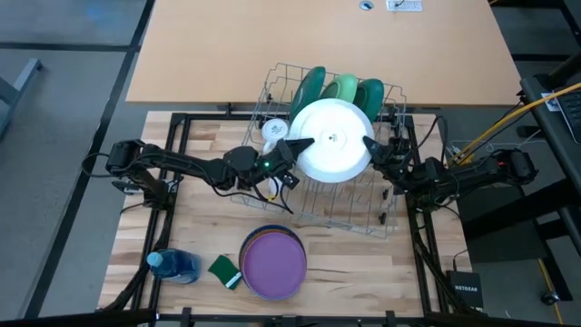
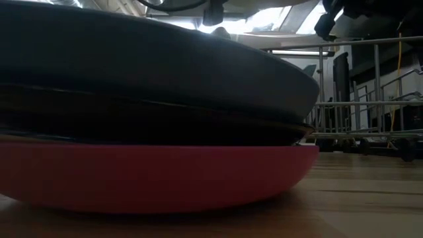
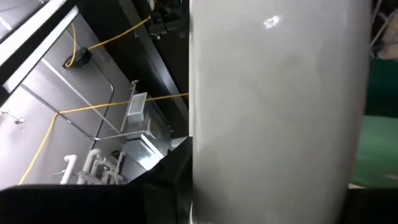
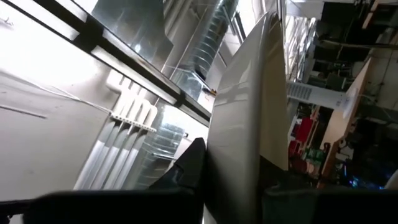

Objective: Sort dishes
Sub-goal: Put the white plate in the dish rack

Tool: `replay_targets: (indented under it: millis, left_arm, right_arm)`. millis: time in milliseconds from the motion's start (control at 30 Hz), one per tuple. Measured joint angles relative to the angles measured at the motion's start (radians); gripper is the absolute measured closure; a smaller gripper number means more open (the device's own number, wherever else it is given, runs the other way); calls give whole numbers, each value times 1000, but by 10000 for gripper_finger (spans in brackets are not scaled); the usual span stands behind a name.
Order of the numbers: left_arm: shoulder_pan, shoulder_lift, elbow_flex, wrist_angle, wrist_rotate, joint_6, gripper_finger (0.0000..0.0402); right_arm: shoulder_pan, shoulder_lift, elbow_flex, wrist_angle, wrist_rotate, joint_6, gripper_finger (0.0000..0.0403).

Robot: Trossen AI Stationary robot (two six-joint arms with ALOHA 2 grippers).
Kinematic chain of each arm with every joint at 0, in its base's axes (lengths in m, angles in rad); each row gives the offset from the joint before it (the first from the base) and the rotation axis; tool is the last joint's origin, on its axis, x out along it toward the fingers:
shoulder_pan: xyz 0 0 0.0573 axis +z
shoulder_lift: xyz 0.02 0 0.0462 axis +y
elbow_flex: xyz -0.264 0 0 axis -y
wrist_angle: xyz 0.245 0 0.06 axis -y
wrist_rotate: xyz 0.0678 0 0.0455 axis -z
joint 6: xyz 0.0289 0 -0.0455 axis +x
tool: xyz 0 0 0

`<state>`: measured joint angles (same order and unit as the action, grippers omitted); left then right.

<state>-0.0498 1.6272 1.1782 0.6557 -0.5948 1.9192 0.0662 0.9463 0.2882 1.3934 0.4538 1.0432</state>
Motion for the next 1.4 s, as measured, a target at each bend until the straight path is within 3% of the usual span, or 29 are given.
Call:
replay_targets:
  millis: [867,1400]
  left_arm:
    - [53,2,0,71,-28,45,283]
    - [114,3,0,100,26,127,283]
  right_arm:
    - [-15,-8,0,71,33,-104,352]
    - [-129,-9,2,55,-82,-74,352]
